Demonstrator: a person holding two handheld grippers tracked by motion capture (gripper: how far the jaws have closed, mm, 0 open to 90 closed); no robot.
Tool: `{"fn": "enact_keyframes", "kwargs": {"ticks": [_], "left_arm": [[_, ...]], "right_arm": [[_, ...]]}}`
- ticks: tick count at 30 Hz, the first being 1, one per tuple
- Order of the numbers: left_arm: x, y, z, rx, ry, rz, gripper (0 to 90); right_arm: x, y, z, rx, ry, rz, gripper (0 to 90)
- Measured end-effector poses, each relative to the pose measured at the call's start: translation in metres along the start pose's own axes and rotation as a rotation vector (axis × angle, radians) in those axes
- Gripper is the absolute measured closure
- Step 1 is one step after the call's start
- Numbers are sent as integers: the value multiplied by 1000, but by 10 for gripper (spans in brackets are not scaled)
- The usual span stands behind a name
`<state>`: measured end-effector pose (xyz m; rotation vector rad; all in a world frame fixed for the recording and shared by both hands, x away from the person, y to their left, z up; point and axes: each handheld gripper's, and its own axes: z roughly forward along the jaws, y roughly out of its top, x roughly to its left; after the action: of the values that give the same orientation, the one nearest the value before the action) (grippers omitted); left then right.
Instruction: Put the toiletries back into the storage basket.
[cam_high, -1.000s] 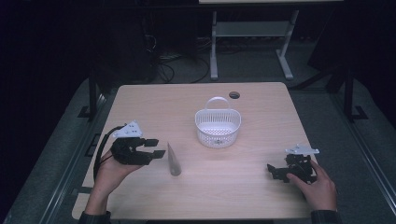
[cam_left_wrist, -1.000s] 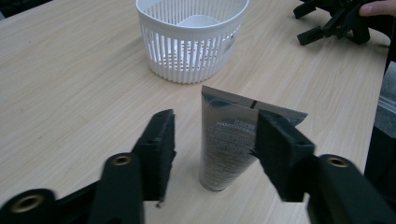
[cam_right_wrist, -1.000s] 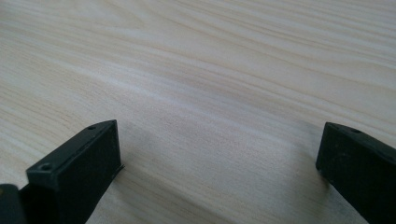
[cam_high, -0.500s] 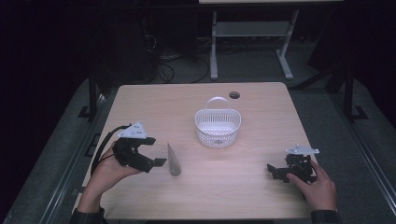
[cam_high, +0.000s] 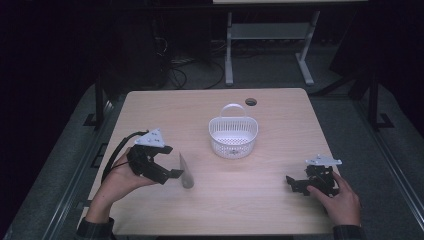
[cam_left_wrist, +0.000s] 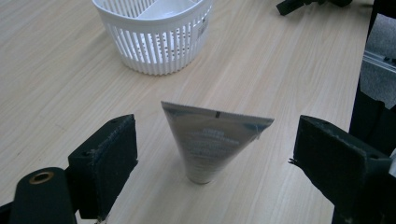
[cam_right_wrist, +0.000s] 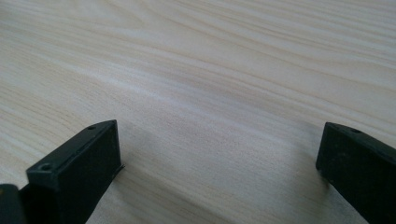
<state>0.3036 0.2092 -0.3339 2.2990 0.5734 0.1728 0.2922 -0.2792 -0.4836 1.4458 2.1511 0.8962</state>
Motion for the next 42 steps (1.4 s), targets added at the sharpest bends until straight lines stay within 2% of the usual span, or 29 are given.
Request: {"fn": "enact_keyframes", "kwargs": {"ticks": [7,16,23,26,32,42], "left_arm": [[0,8,9,16,-10,14,128],[0,15,23,68,-20,29,129],[2,16,31,99,-26,38,132],[1,17,35,101,-32,27,132],[1,16,41,115,-39,33,140],[2,15,40,112,-36,13,274]], "right_arm": [[0,0,0,0,0,0,0],[0,0,0,0,2,0,0],[0,0,0,0,1,0,0],[0,0,0,0,1,-1,0],[0,0,0,0,0,0,0],[0,0,0,0,0,0,0]]}}
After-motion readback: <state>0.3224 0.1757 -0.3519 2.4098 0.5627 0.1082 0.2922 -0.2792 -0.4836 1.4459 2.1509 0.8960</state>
